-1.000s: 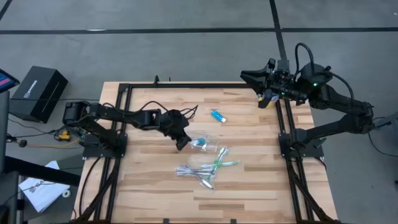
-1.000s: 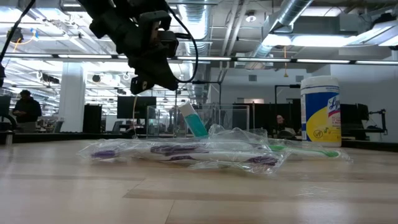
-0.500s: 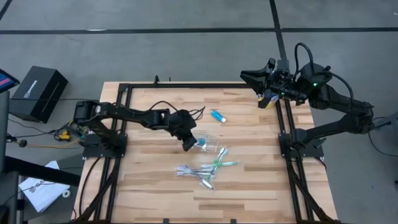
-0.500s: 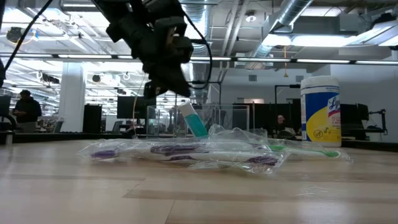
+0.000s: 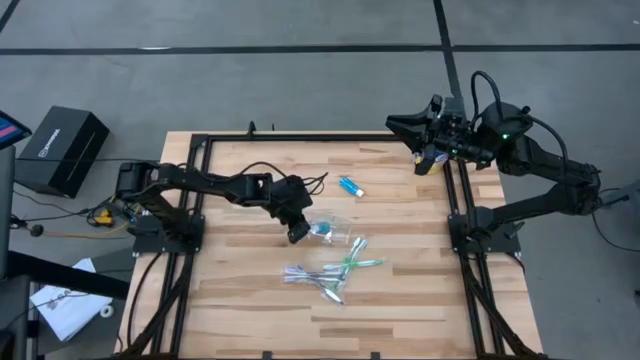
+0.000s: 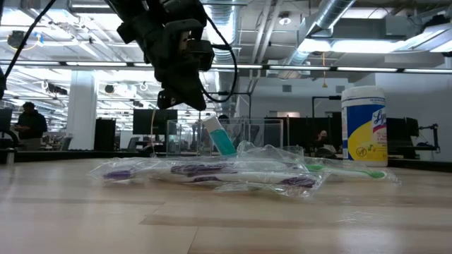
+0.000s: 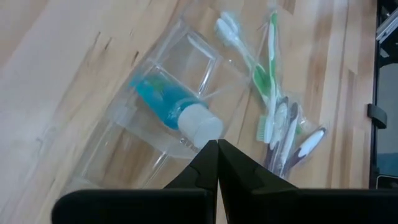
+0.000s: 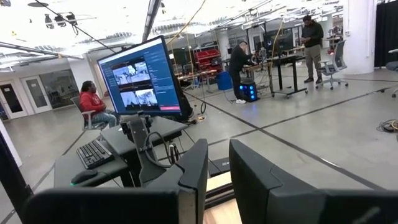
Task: Pick & Place toothbrushing station
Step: Put the bottom blue mouthwash bottle into the transparent organizer
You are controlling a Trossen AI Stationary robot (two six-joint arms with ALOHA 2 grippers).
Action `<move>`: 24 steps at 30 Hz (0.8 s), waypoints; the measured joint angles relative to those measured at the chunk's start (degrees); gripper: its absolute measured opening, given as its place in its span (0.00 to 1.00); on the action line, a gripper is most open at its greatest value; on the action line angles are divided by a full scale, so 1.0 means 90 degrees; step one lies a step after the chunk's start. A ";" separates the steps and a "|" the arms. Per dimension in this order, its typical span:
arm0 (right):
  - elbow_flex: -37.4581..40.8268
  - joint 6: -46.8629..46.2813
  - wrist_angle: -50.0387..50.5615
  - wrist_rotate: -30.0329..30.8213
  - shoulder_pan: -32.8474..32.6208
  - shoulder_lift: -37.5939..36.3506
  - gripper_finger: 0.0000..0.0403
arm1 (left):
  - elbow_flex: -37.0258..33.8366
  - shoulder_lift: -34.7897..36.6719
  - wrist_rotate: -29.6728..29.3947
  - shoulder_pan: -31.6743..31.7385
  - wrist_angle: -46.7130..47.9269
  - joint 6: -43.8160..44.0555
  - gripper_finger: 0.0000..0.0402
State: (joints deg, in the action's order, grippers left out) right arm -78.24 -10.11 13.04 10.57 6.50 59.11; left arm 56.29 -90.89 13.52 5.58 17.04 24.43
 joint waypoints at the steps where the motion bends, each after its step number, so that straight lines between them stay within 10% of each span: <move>1: 0.0000 0.0000 -0.0002 0.0000 0.0000 0.0000 0.15 | 0.0000 0.0000 0.0000 0.0002 0.0016 0.0000 0.00; 24: 0.0000 0.0000 -0.0029 -0.0005 0.0000 0.0000 0.15 | 0.0000 0.0000 0.0002 0.0051 -0.0046 -0.0022 0.00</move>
State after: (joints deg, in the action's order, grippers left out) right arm -78.24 -10.11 12.78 10.52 6.50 59.11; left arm 56.29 -90.89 13.54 6.04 16.62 24.23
